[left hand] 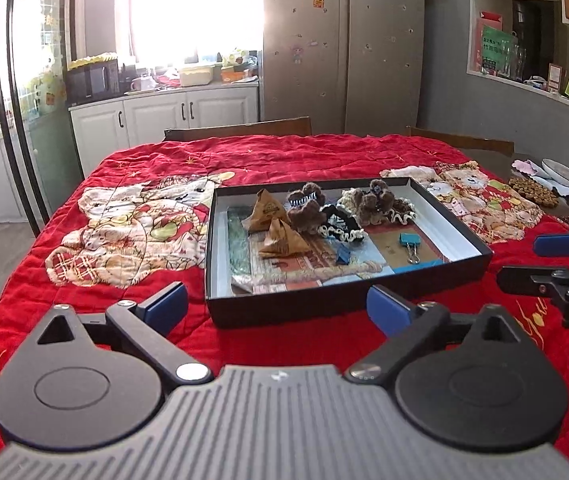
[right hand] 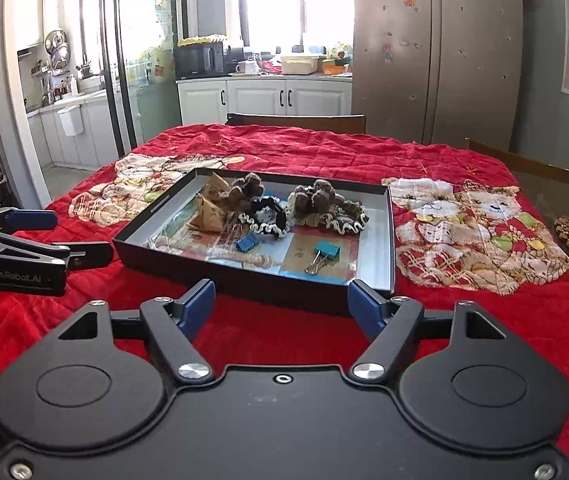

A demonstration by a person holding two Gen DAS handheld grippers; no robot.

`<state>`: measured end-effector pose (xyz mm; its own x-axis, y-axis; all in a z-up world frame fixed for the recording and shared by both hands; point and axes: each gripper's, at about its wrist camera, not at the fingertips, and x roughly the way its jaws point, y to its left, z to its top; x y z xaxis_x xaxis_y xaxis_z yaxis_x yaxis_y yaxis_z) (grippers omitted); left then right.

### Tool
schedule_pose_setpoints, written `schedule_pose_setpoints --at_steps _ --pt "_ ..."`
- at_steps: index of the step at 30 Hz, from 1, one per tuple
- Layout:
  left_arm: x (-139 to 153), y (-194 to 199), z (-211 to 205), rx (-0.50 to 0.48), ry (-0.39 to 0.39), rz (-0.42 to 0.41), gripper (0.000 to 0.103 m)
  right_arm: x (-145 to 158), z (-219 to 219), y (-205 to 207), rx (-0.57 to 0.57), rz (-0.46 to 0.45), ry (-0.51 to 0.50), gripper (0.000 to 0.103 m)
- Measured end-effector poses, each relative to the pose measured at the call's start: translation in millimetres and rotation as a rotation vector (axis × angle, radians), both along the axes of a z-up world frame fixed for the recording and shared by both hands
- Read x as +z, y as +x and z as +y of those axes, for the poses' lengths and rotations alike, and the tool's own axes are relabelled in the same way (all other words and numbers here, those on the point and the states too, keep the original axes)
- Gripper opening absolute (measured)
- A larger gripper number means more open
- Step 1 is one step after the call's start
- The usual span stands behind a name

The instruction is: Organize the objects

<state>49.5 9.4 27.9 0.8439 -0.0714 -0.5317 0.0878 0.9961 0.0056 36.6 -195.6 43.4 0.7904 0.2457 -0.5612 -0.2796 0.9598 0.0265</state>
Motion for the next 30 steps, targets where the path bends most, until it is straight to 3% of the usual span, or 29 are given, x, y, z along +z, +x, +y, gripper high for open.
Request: schedule_pose_setpoints --at_steps 30 --pt "-9 -45 -9 0.059 0.005 -0.012 0.103 -15 1 -42 -0.095 0.021 0.003 0.089"
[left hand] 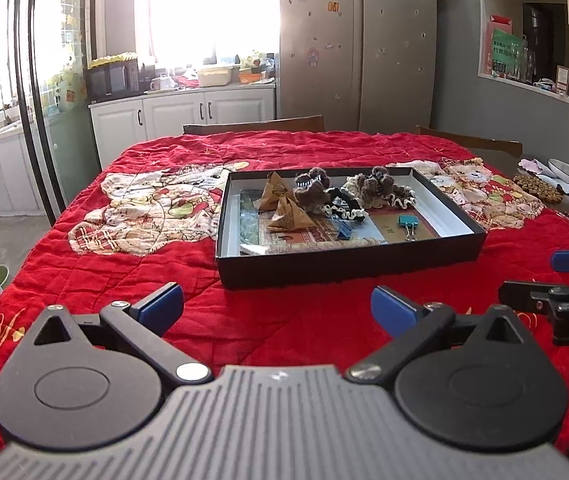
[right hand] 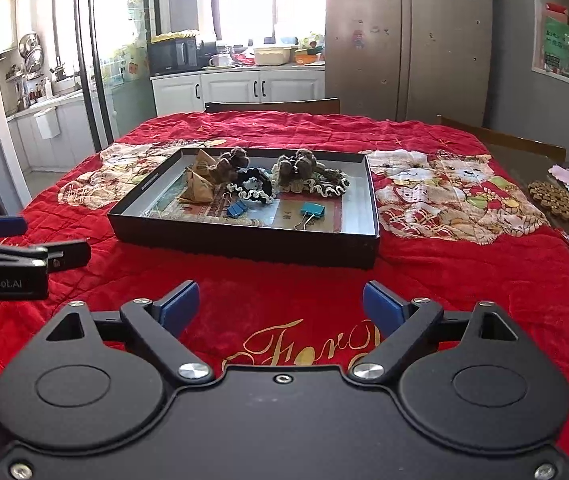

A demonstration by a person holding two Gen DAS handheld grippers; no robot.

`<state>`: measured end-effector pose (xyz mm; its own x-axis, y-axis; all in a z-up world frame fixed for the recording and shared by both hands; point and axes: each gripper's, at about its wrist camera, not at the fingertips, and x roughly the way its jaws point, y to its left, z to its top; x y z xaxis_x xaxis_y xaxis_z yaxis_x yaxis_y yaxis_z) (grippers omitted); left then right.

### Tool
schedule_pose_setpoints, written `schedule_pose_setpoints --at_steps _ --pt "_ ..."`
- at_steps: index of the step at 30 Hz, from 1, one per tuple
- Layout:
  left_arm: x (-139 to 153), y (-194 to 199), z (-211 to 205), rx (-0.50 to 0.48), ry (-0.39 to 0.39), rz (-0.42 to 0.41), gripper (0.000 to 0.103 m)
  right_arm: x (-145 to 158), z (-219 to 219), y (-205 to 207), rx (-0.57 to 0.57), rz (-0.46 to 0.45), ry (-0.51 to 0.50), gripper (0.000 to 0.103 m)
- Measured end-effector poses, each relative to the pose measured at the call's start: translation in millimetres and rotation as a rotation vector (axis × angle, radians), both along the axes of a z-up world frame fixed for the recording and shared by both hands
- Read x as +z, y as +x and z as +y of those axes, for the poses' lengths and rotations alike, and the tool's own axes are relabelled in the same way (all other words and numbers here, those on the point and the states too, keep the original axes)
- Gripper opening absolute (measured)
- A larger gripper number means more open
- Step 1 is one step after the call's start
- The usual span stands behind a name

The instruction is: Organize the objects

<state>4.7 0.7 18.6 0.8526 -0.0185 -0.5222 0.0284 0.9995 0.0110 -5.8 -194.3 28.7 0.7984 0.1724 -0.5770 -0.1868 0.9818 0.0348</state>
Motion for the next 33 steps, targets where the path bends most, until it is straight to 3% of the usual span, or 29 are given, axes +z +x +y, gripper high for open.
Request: schedule_pose_setpoints --at_steps 33 --pt "-1.7 -6.5 -6.8 -0.008 0.004 0.012 0.103 -9.5 0.9 -2.0 -0.033 0.021 0.008 0.094"
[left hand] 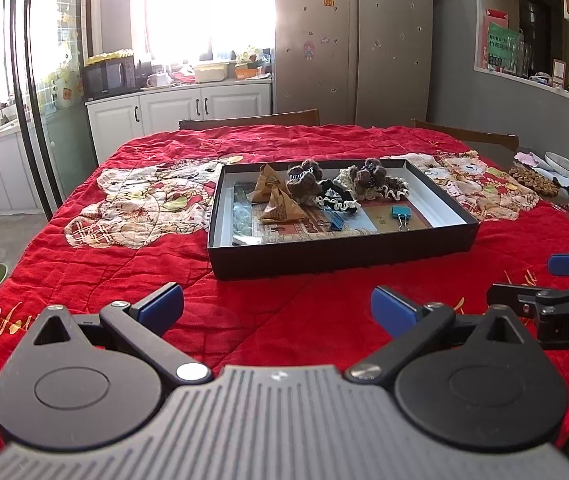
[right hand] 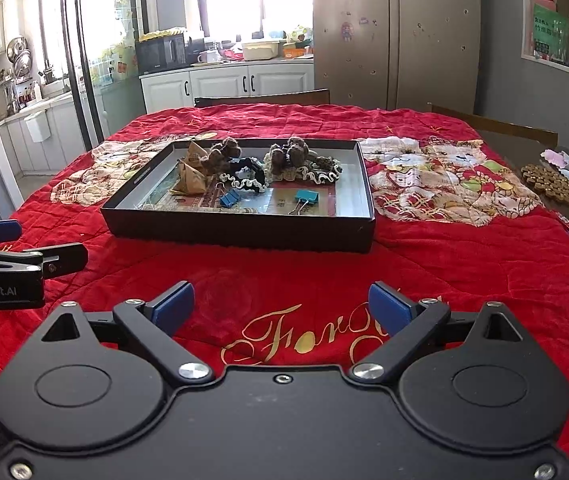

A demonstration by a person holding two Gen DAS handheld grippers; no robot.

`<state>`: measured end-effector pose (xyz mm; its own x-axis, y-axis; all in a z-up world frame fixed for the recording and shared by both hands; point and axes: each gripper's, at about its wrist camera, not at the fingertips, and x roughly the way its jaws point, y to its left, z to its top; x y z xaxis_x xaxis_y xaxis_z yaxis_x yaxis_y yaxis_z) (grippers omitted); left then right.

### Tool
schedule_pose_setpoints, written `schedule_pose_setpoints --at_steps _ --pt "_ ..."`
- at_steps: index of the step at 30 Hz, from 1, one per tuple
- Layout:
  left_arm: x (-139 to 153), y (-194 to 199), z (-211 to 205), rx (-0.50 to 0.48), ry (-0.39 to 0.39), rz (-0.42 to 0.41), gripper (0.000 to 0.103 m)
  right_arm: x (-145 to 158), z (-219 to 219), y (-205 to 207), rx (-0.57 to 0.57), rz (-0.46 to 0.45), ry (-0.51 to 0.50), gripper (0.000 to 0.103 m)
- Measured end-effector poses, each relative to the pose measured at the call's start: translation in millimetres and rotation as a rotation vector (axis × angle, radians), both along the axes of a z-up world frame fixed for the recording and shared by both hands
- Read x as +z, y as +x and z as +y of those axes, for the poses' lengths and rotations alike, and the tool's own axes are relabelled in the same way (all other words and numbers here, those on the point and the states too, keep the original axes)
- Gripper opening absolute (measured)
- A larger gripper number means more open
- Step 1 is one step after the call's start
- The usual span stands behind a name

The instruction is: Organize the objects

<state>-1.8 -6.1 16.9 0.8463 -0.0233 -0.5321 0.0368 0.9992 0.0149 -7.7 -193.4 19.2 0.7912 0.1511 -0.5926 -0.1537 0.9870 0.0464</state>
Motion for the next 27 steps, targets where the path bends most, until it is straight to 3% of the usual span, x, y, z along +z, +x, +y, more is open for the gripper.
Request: schedule_pose_setpoints --at_steps 13,27 --pt "0.6 0.0 2.0 0.007 -0.023 0.006 0.103 -1.5 1.2 -0.9 0.006 0.005 0.000 0.095" --pt "-0.1 0.1 -0.8 0.019 0.016 -0.002 0.103 -2.7 1.3 -0.2 0.011 0.010 -0.002 0.096"
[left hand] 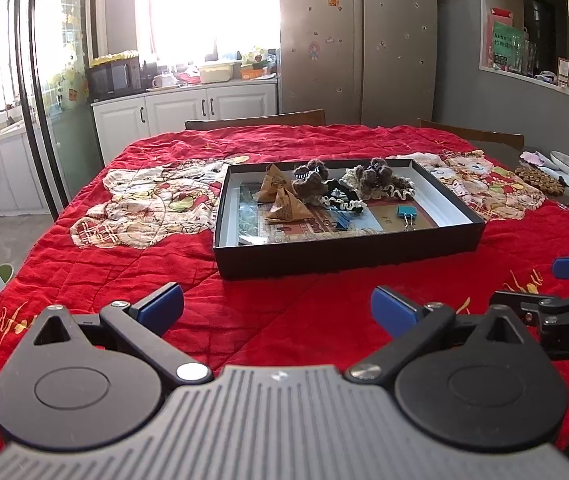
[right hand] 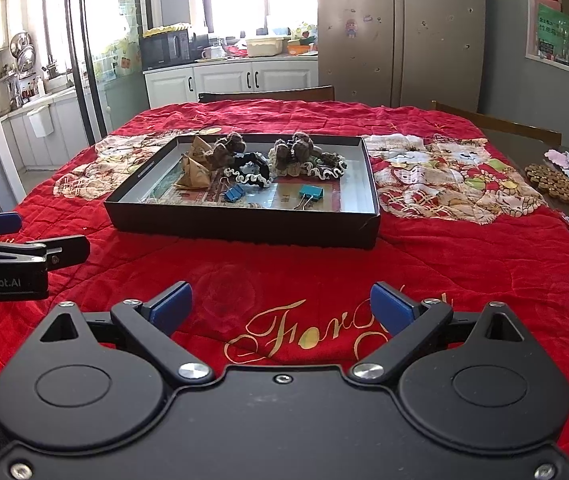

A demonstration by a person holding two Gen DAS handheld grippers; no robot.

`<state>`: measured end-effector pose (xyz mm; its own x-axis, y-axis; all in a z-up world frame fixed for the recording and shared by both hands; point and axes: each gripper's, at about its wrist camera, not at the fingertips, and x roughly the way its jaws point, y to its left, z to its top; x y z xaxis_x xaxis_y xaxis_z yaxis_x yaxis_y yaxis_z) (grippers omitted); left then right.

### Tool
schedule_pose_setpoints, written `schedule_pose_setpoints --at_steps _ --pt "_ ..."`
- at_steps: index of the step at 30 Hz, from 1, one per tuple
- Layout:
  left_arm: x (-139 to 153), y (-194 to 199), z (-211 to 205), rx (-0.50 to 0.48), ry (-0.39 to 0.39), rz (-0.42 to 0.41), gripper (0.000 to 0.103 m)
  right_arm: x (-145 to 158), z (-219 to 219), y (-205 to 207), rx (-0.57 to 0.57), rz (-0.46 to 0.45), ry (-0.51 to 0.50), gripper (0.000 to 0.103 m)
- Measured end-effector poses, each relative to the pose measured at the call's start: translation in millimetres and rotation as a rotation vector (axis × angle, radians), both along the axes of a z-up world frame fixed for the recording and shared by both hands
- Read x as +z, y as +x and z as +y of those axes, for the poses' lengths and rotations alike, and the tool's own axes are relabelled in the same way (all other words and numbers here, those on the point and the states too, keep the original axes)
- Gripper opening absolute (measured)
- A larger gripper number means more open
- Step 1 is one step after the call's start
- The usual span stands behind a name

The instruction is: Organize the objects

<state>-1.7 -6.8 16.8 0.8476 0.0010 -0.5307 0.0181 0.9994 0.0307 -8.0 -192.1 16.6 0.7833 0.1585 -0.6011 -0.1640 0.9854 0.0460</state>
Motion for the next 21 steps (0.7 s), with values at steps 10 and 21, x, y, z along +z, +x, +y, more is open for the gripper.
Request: schedule_pose_setpoints --at_steps 10,21 --pt "-0.9 0.3 -1.2 -0.007 0.003 0.000 0.103 -1.4 0.7 0.5 0.002 0.003 -0.001 0.096" --pt "-2.6 2.0 -2.0 -0.010 0.000 0.008 0.103 -4.9 1.0 2.6 0.004 0.015 -0.003 0.096"
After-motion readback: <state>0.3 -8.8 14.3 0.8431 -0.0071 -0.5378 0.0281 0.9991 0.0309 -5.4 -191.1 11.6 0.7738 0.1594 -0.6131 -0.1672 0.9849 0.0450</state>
